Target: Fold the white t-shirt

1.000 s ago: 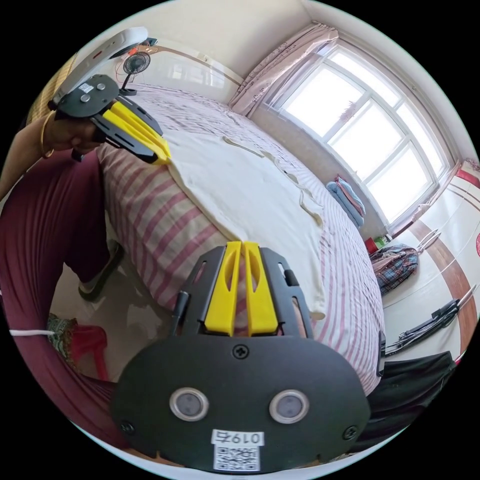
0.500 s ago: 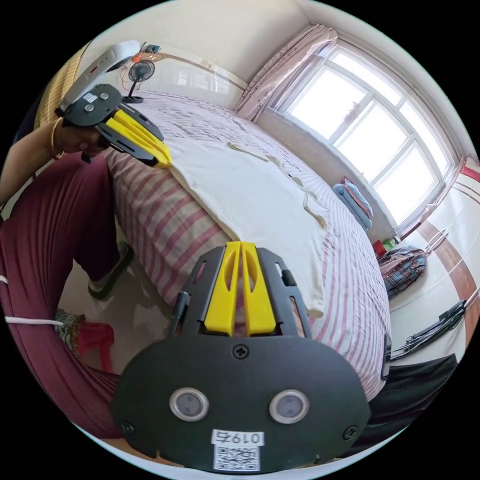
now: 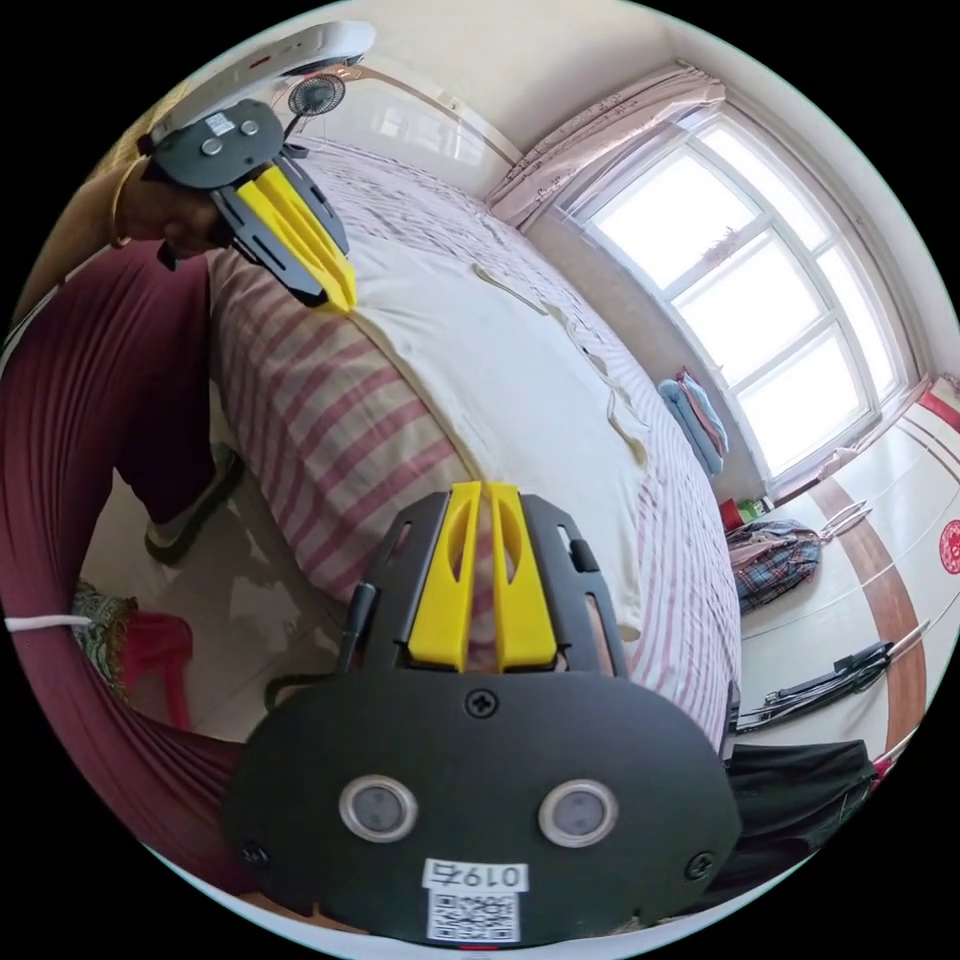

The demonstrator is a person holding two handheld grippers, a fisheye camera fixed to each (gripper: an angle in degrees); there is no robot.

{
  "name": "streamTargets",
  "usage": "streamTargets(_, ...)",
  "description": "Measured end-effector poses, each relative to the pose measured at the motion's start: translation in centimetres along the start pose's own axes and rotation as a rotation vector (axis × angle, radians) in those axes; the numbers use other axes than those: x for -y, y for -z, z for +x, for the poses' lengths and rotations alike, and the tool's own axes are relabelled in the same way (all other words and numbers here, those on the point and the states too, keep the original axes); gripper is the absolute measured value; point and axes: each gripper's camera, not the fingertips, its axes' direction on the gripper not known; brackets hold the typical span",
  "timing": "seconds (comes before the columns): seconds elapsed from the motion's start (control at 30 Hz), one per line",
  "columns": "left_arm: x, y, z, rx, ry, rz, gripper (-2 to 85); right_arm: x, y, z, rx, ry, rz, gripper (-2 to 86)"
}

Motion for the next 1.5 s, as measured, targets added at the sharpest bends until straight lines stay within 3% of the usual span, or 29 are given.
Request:
streamTargets(0.27,-5.0,1.5,-3.9,0.110,0.033,0.001,1.3,-4.5,2.8,4.4,-0.048,-0.078,0.013,4.2)
streamTargets(0.4,-9.1,2.6,-9.9,0.128,0.212,0.001,2.0,-9.8,4.4,12.5,-0.043,-0.339,0.036,1.6)
streamTargets(0.57,-17.7,1.0,-20.8,-0.253,0.680,0.030,4.9,-18.0,1.9,21.9,0.193,-0.647,-0.009,5.5)
streamTargets(0.7,-21.7,-1.2,-23.4,-0.363,0.841,0.040,7.4,-22.1,-0.1,24.2,0.383,-0.836,0.071,7.7)
streamTargets(0.83,-25.0,-2.8,-25.1,-0.416,1.005,0.078,8.2,-24.6,-1.4,25.7,0.402,-0.982,0.085,10.1)
streamTargets(1.07,-27.3,-4.8,-26.7,-0.441,1.115,0.021,6.4,-26.3,-4.1,27.3,0.527,-1.022,0.021,9.9)
streamTargets(1.17,-28.2,-5.1,-27.4,-0.417,1.172,0.005,3.7,-27.0,-4.5,28.1,0.496,-1.039,-0.007,4.4)
streamTargets(1.5,-29.3,-3.8,-29.2,-0.443,1.139,0.064,1.3,-28.5,-4.3,30.3,0.560,-1.034,0.018,0.2)
